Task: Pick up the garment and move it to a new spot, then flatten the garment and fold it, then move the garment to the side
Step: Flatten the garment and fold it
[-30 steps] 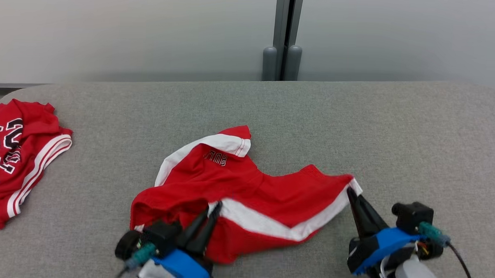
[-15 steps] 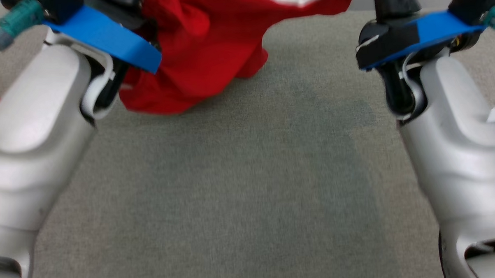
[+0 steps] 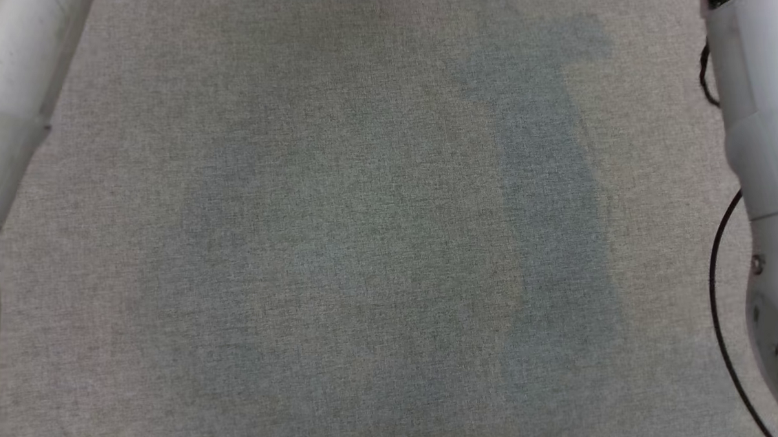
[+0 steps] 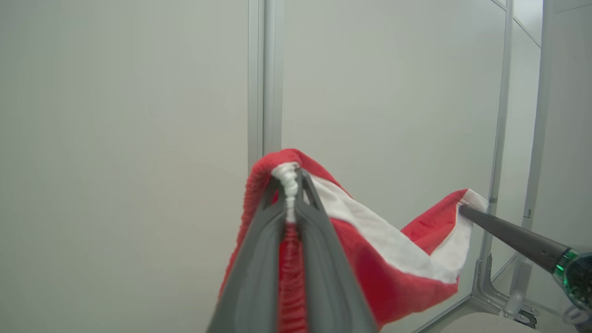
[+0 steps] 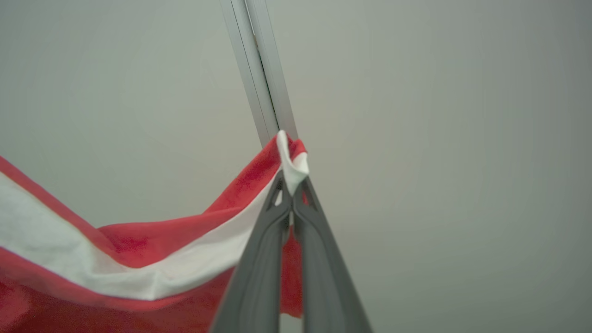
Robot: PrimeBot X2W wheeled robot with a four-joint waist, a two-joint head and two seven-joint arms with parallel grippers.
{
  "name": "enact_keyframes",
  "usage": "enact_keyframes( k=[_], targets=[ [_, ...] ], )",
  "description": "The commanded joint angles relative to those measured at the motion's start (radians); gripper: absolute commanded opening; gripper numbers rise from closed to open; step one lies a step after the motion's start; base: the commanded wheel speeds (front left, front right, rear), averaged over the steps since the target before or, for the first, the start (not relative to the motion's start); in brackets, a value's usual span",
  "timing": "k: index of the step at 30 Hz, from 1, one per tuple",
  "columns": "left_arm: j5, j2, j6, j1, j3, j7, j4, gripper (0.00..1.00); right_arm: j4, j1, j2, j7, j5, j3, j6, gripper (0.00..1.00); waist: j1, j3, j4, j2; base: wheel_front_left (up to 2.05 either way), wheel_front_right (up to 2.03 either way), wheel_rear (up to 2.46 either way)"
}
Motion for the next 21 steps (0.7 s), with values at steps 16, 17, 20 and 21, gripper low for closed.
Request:
enact_keyframes(
  k=[16,17,20,21],
  targets=[
    [0.198,-0.041,-0.001,0.851,0.164,-0.004,-0.291,0.00,-0.213,0.696,-0.039,-0.001,0.094,0.094,0.000,0.00,-0.0002,-0.152,0.027,-0.0005,0.00,0.00,0.00],
    [0.209,-0.052,-0.001,0.903,0.178,-0.004,-0.305,0.00,-0.229,0.749,-0.048,-0.001,0.100,0.103,0.000,0.00,-0.0002,-0.165,0.032,-0.0005,0.00,0.00,0.00],
    [0.247,-0.070,-0.001,1.048,0.201,-0.004,-0.343,0.00,-0.283,0.884,-0.075,-0.001,0.126,0.112,0.000,0.00,-0.0002,-0.203,0.047,-0.0005,0.00,0.00,0.00],
    [0.250,-0.075,-0.001,1.093,0.200,-0.004,-0.351,0.00,-0.299,0.929,-0.079,-0.001,0.138,0.108,0.000,0.00,-0.0002,-0.218,0.053,-0.0005,0.00,0.00,0.00]
  ],
)
